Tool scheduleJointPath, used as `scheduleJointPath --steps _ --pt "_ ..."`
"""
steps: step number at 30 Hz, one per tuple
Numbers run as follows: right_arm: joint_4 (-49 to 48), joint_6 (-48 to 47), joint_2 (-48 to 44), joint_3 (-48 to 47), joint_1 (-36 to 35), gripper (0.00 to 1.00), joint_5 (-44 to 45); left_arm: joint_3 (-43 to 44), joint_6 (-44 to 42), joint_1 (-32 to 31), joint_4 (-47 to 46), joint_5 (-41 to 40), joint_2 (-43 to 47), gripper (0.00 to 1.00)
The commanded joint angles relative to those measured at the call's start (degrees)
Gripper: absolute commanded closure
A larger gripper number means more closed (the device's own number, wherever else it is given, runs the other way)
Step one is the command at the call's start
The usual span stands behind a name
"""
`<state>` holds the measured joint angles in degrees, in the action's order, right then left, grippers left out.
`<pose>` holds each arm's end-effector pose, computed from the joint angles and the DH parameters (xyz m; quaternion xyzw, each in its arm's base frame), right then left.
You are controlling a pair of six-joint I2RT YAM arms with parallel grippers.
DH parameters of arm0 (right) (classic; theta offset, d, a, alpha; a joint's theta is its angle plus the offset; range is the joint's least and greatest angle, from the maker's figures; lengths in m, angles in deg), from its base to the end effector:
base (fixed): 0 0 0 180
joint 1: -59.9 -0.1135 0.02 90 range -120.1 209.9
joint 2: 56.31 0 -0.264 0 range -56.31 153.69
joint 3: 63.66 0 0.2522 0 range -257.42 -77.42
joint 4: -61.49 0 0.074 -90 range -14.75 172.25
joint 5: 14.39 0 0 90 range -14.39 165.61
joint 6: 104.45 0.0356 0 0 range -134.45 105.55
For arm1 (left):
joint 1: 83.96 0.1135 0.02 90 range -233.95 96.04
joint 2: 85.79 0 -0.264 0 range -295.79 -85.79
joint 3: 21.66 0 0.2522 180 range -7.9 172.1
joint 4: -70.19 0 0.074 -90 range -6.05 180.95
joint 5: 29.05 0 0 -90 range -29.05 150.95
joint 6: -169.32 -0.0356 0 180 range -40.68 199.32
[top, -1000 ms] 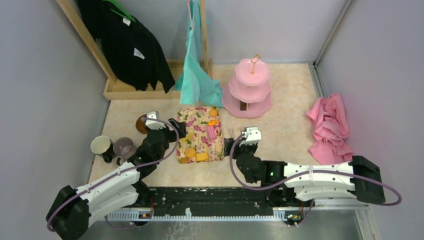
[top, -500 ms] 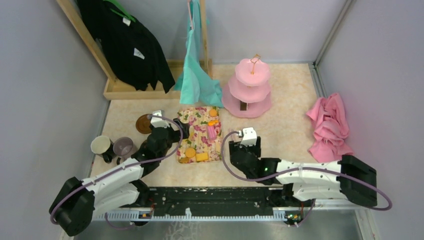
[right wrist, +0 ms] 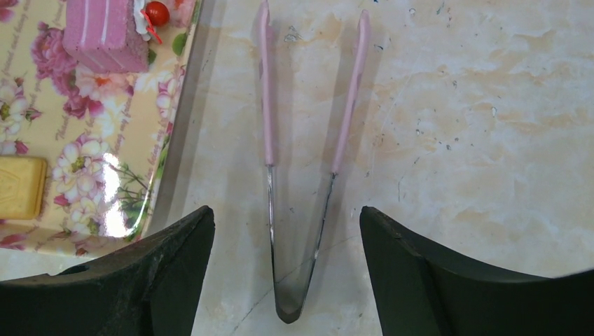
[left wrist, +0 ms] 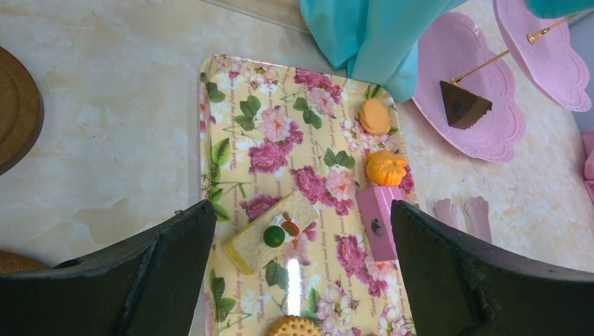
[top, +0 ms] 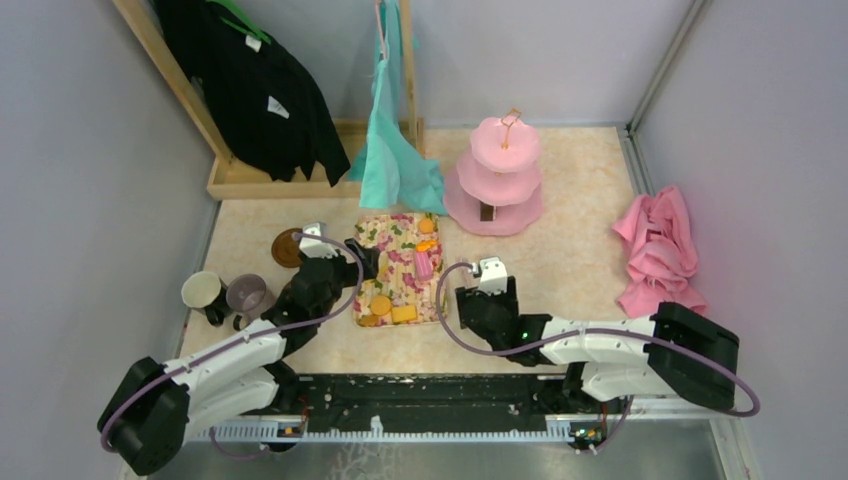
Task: Serve the afternoon tea
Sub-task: Pick up the desert from the tray.
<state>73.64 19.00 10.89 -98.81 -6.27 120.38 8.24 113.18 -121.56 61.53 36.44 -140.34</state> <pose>0.1048 0.1752 0.1538 -0.0977 0.8590 0.0485 0.5002 0.1662 -0.1093 0.1941 -0.1022 0.7841 -0.2059 0.5765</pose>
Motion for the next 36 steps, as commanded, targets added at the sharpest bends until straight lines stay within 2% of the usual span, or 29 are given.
scheduleJointPath --steps 1,11,23,27,36 --pt "-4.1 -0.9 0.5 0.1 1.5 0.24 -2.5 -0.9 0.6 0.3 -2.7 0.9 -0.4 0.01" --pt "-4.3 -1.3 4.5 -2.0 4.0 0.22 -3.2 -1.8 0.8 0.5 -4.8 1.1 -0.8 0.01" --pt "-9.4 -3.7 9.0 -2.5 8.5 0.24 -9.0 -2.4 0.7 1.0 -7.5 1.2 -2.8 0.01" --pt "-10.4 -4.2 10.8 -2.8 8.8 0.28 -9.4 -2.9 1.0 1.2 -8.3 1.2 -3.2 0.01" --pt "-10.9 -4.0 9.0 -1.3 9.7 0.5 -9.3 -3.7 1.7 1.8 -9.4 1.8 -3.8 0.01"
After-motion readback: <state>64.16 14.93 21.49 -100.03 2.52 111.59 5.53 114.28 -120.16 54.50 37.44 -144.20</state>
